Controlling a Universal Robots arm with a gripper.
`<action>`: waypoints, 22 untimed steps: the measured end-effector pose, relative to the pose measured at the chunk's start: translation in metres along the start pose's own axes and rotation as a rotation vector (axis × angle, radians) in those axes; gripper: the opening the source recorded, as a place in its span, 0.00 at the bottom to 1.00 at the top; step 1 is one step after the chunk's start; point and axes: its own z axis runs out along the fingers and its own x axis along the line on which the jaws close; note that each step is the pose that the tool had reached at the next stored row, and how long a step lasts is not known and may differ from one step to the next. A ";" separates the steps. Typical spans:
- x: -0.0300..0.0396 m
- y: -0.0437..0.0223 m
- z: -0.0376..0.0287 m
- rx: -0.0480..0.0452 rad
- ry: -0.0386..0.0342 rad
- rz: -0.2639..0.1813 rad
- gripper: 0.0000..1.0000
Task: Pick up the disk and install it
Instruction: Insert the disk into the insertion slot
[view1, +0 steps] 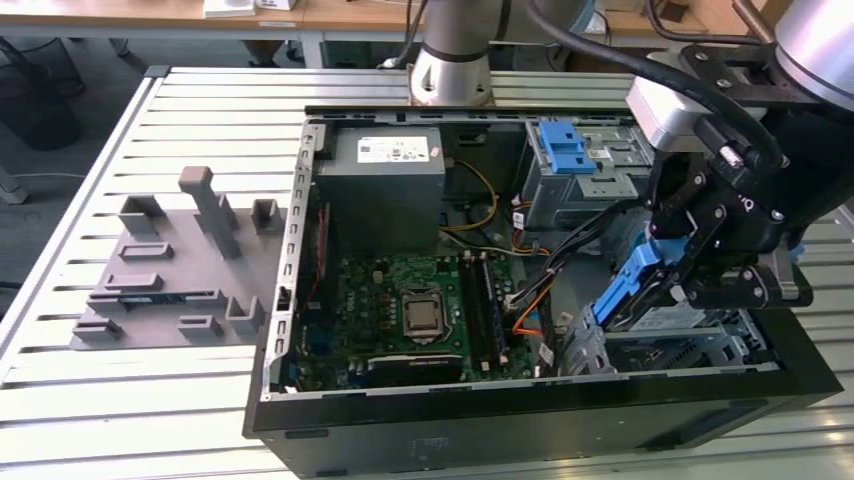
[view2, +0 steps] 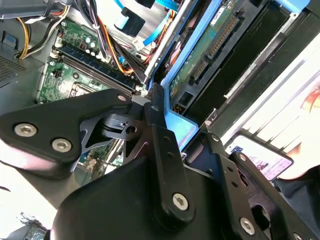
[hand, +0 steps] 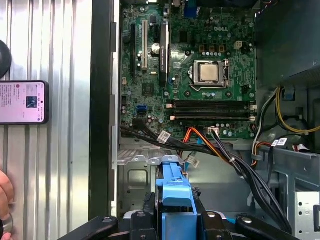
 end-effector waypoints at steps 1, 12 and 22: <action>0.0000 0.0000 0.0007 0.0000 0.0000 0.000 0.37; 0.0003 -0.0004 0.0101 0.0000 0.0002 0.000 0.37; 0.0007 -0.0008 0.0196 0.0000 0.0002 0.000 0.37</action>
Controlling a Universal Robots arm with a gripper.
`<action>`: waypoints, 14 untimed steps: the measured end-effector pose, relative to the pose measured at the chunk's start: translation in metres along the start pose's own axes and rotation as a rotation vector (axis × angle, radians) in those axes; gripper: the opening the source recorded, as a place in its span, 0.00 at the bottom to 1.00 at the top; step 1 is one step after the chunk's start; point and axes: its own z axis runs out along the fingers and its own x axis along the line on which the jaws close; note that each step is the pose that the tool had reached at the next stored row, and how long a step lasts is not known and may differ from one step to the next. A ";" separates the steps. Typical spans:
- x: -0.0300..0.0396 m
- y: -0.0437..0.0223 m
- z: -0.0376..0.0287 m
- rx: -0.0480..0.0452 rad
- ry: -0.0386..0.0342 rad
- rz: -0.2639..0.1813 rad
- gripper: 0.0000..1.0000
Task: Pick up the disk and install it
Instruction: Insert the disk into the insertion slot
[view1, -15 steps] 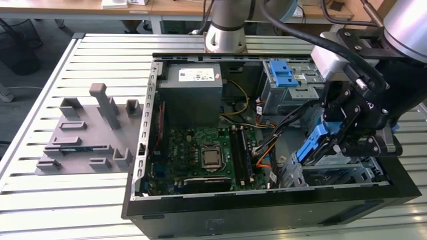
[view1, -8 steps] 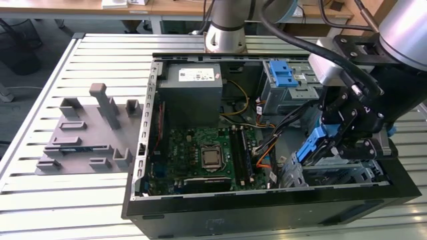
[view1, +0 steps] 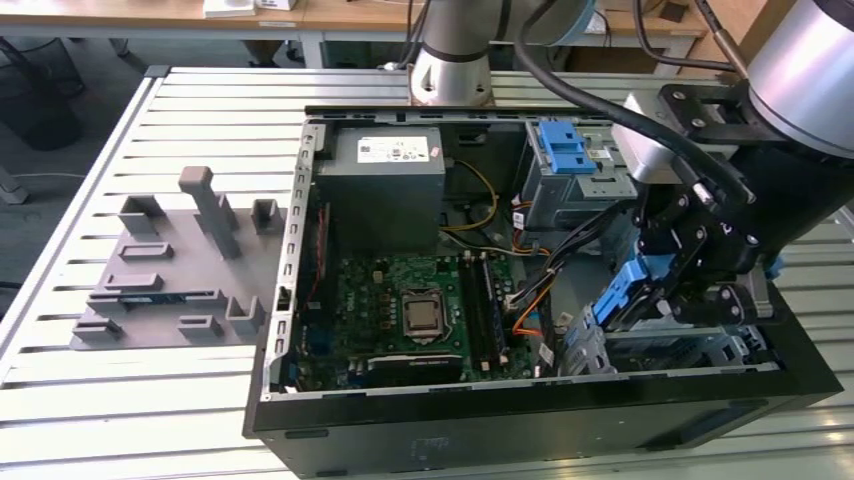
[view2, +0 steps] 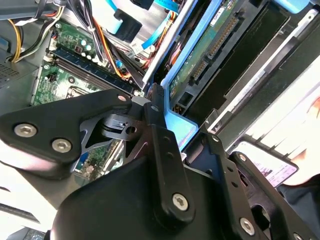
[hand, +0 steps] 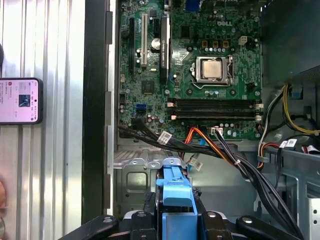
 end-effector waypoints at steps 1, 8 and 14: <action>0.0000 0.0000 0.0009 0.0000 0.0000 0.000 0.37; 0.0002 -0.0002 0.0058 0.0000 0.0002 0.000 0.37; 0.0003 -0.0004 0.0094 0.0000 0.0002 0.000 0.37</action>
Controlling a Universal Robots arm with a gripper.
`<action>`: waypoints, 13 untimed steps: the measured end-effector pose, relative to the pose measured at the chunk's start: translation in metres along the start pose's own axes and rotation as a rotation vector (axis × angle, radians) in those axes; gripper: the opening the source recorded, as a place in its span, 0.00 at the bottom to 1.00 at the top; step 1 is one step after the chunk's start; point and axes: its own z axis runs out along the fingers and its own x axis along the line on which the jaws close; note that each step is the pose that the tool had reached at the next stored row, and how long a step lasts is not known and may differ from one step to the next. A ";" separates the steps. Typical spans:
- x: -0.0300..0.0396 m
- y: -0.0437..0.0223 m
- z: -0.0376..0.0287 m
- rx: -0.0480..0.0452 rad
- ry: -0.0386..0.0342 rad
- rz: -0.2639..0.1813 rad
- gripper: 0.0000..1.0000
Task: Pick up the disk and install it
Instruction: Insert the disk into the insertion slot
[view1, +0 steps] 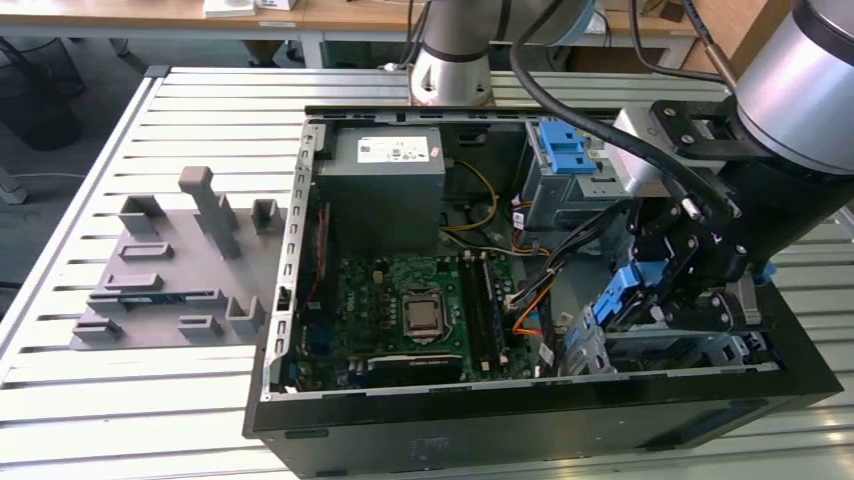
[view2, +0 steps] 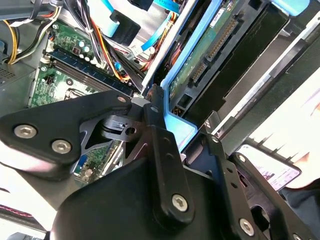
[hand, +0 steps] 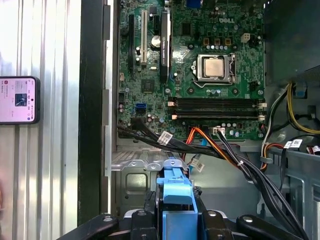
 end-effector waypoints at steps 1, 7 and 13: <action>0.0000 0.0000 0.0003 0.0000 0.0000 0.000 0.37; 0.0000 0.0000 0.0005 0.0000 -0.0001 0.000 0.37; 0.0001 0.0000 0.0008 0.0000 -0.0005 0.000 0.38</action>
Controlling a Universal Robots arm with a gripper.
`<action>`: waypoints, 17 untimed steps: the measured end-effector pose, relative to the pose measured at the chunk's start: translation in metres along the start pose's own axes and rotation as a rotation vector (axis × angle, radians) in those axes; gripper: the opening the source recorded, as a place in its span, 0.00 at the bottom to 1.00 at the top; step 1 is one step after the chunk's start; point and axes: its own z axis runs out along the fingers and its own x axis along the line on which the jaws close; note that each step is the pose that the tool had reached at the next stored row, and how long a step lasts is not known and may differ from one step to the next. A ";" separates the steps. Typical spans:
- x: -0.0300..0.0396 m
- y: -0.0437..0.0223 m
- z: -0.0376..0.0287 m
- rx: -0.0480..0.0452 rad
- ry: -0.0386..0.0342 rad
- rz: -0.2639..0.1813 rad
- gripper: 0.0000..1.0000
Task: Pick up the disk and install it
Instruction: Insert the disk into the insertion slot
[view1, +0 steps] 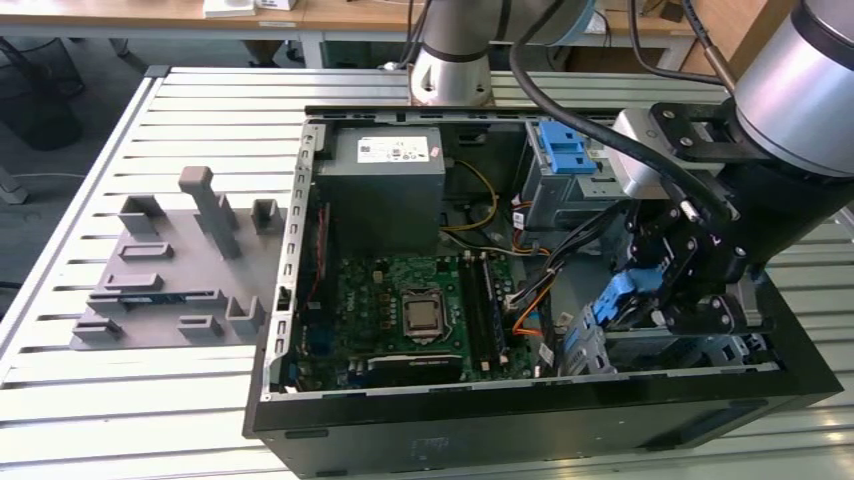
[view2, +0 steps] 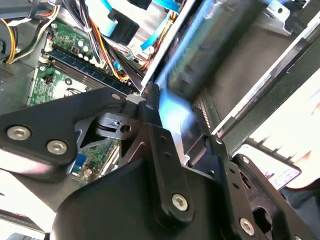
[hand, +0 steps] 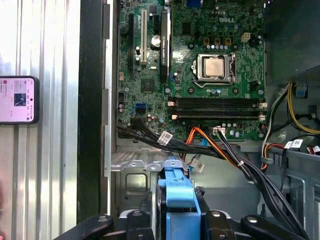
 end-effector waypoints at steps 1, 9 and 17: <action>0.0000 0.0000 -0.0001 0.0000 0.0001 0.000 0.44; 0.0000 0.0000 -0.0001 0.0000 0.0004 0.000 0.43; 0.0000 0.0000 0.0000 0.0000 0.0004 0.000 0.13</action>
